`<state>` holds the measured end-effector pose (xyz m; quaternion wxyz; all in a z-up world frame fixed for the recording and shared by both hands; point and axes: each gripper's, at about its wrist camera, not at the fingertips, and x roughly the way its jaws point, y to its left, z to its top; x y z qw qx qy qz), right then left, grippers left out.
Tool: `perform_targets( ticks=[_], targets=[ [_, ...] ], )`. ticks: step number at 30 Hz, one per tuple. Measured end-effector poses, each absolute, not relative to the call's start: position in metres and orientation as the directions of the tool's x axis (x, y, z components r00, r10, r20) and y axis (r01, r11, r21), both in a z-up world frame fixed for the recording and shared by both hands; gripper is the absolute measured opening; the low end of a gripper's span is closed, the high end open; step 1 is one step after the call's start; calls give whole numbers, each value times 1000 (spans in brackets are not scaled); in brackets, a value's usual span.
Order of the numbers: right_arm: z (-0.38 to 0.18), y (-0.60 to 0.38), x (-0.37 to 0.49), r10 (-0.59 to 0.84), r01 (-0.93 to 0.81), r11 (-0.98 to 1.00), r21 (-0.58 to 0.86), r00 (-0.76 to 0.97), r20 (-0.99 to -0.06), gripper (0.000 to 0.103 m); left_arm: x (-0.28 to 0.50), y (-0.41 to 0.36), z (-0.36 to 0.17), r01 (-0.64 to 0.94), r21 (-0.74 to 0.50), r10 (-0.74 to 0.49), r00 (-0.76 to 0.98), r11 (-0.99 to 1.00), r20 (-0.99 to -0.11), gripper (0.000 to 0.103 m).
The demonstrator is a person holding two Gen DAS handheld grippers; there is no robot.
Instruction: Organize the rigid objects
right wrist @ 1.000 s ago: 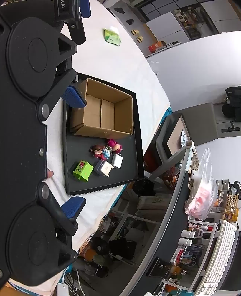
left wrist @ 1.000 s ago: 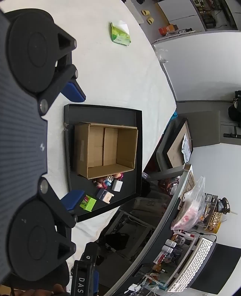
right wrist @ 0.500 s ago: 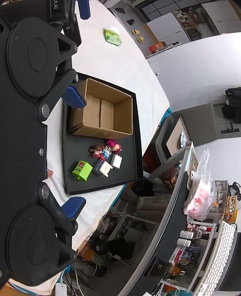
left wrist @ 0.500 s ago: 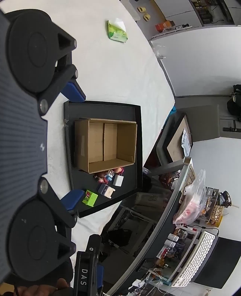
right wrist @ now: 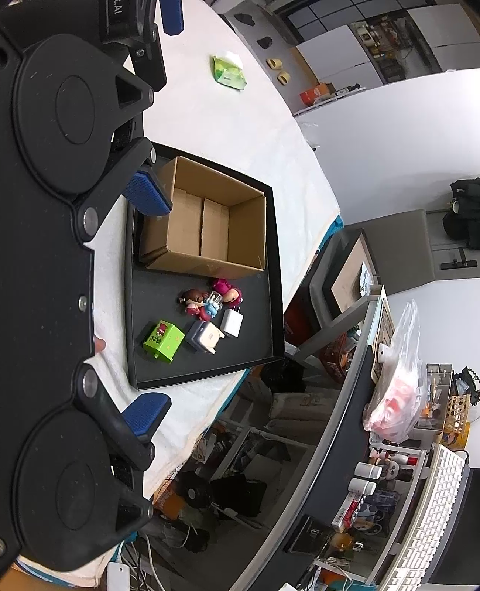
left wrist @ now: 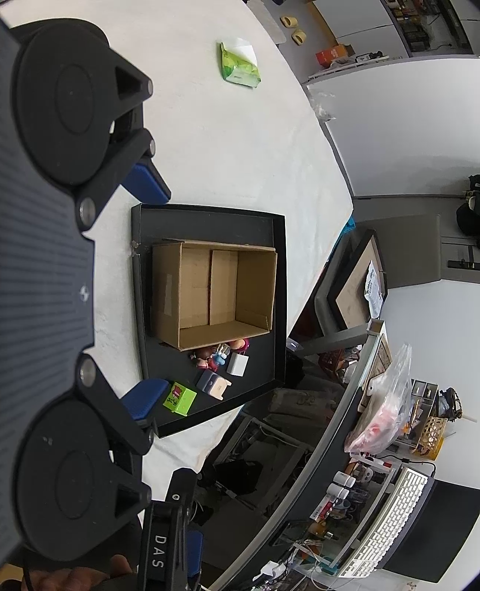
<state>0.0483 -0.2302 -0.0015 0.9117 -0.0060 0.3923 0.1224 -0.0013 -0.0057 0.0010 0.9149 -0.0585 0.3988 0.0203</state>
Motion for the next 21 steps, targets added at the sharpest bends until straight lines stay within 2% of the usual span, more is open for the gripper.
perform_targets(
  ticks=[21],
  targets=[
    [2,-232,49,224,-220,970,100,662,-715,103,-4,-6,9,-88,-81,2,688,993,-726,100]
  ],
)
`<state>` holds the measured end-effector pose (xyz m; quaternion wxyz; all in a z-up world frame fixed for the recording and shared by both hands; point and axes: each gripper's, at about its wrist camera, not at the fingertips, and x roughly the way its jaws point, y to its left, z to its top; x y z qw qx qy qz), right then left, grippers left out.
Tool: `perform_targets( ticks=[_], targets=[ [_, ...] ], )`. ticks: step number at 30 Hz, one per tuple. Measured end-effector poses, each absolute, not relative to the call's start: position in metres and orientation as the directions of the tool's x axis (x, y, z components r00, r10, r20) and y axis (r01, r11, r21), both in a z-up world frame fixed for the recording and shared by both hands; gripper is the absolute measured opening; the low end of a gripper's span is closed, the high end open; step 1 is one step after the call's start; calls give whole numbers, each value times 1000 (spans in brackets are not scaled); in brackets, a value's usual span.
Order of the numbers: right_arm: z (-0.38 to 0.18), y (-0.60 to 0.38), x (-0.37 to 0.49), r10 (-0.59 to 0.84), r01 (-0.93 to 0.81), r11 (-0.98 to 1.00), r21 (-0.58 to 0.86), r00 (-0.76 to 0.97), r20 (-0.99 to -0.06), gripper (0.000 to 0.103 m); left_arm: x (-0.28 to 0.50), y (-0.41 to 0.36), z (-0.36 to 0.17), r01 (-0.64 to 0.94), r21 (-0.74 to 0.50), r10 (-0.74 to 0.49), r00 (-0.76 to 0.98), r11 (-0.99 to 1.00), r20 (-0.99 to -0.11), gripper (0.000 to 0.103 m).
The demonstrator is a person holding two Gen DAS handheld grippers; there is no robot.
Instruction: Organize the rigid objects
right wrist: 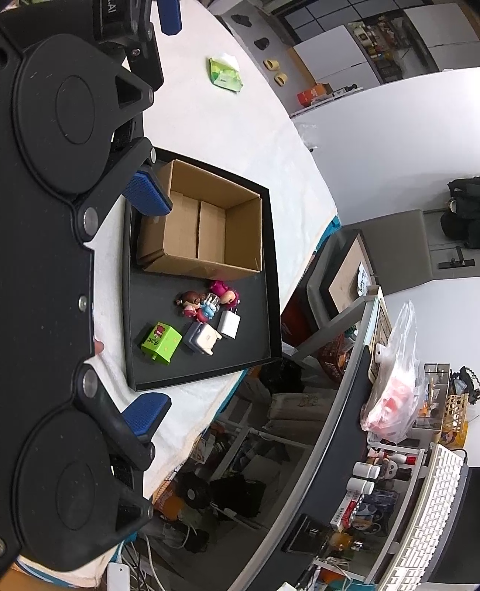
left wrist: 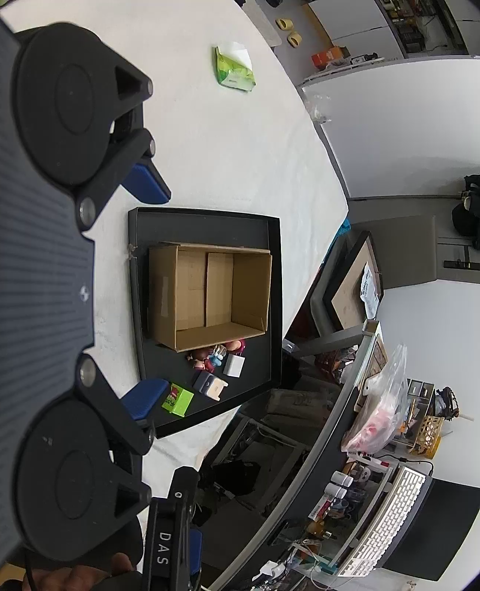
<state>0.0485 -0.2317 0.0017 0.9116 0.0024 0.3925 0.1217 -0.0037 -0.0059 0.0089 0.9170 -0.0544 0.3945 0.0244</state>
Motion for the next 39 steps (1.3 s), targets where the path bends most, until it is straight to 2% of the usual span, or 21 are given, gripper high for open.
perform_targets(
  ticks=[30,39],
  targets=[
    [3,-229,46,208,-219,972,80,662,-720,103,-9,-6,13,-83,-81,0,692,993,-722,100],
    [-5,-222,48,201,-223,973,65,669,-716,103,-1,2,-2,-99,-87,3,678,991,-735,100]
  ],
)
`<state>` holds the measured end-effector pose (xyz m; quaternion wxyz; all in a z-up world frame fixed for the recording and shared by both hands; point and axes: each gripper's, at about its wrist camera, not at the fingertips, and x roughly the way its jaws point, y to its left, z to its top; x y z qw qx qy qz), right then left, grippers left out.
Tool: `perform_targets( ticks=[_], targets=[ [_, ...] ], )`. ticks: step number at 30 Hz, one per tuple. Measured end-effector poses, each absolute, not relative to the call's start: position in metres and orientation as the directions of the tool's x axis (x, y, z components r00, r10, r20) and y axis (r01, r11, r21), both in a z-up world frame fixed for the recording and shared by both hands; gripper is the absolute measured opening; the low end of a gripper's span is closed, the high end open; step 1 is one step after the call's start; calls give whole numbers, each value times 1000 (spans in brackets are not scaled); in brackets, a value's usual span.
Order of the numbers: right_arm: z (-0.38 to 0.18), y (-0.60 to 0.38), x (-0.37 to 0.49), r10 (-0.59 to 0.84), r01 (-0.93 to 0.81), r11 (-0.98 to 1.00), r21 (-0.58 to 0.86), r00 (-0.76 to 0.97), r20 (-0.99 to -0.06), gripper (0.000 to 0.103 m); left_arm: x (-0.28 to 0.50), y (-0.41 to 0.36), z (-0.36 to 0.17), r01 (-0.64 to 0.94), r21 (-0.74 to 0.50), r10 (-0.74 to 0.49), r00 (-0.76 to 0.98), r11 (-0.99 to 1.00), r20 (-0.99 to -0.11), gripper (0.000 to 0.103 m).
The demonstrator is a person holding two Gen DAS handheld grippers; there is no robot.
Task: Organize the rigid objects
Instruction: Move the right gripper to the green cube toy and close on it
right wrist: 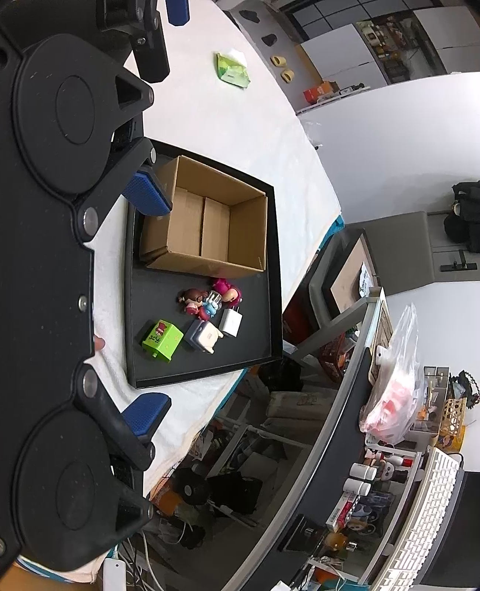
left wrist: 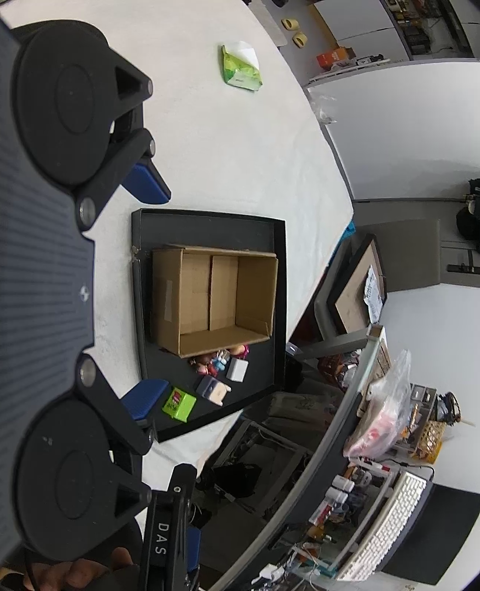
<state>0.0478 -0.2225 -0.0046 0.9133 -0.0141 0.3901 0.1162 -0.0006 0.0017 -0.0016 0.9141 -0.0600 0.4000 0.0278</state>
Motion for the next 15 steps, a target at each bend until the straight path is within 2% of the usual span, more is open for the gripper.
perform_targets(
  ticks=[8,15],
  targets=[
    [-35,-217,74,174,-213,976,50,620,-765,103,17,22,-28,-164,-98,32,644,982,-764,100],
    [-59,-221,99,186,-187,978,94,577,-795,103,31,26,-36,-205,-81,74,648,975,-758,100]
  ],
)
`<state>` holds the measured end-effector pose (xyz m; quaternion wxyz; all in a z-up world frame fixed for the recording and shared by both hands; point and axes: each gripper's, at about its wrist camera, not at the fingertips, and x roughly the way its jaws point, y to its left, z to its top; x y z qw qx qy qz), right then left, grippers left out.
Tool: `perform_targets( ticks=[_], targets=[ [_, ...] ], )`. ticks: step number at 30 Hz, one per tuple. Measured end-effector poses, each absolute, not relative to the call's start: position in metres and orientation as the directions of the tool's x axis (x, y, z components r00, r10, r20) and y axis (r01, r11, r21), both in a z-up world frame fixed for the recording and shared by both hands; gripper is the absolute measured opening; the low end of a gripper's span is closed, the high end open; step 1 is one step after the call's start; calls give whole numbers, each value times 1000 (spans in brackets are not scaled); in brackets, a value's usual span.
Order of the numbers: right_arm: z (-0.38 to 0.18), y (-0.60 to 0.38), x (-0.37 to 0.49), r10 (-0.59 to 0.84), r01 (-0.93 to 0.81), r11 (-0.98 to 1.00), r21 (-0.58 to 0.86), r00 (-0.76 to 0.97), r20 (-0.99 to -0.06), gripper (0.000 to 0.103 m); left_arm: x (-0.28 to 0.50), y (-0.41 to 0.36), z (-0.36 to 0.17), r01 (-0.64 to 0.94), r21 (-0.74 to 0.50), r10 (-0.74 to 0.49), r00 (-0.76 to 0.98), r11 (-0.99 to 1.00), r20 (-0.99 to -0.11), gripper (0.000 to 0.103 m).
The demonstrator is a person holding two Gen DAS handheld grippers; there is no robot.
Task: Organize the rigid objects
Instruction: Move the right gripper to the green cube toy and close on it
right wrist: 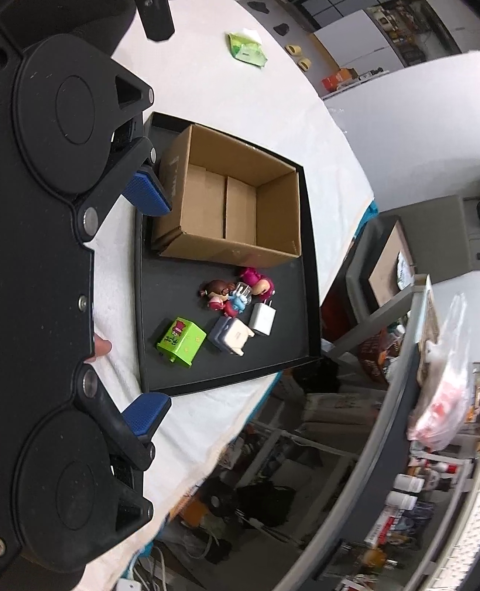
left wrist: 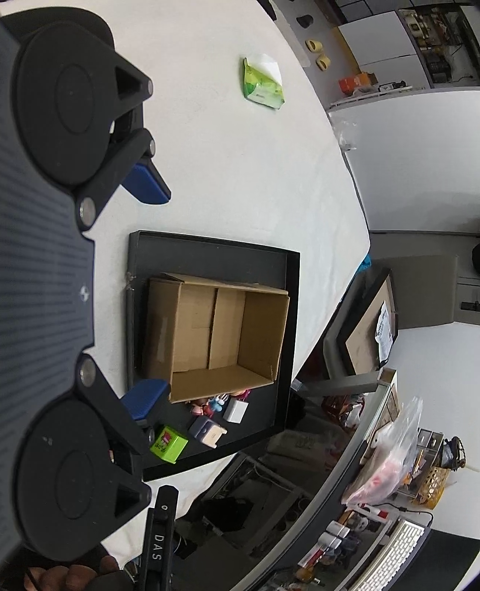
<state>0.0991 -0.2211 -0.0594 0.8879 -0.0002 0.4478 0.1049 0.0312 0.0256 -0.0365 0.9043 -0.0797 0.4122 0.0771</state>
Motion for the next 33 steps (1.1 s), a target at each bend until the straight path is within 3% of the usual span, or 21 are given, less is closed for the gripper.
perform_targets(
  ticks=[19,33],
  targets=[
    [-124,-248,173,169,-48,985,167,485,-858,103,92,20,-77,-276,-29,141,577,961,-805,100],
    [-164,-262,211,227,-20,968,252,506,-832,103,138,19,-110,-290,28,190,546,957,-816,97]
  ],
)
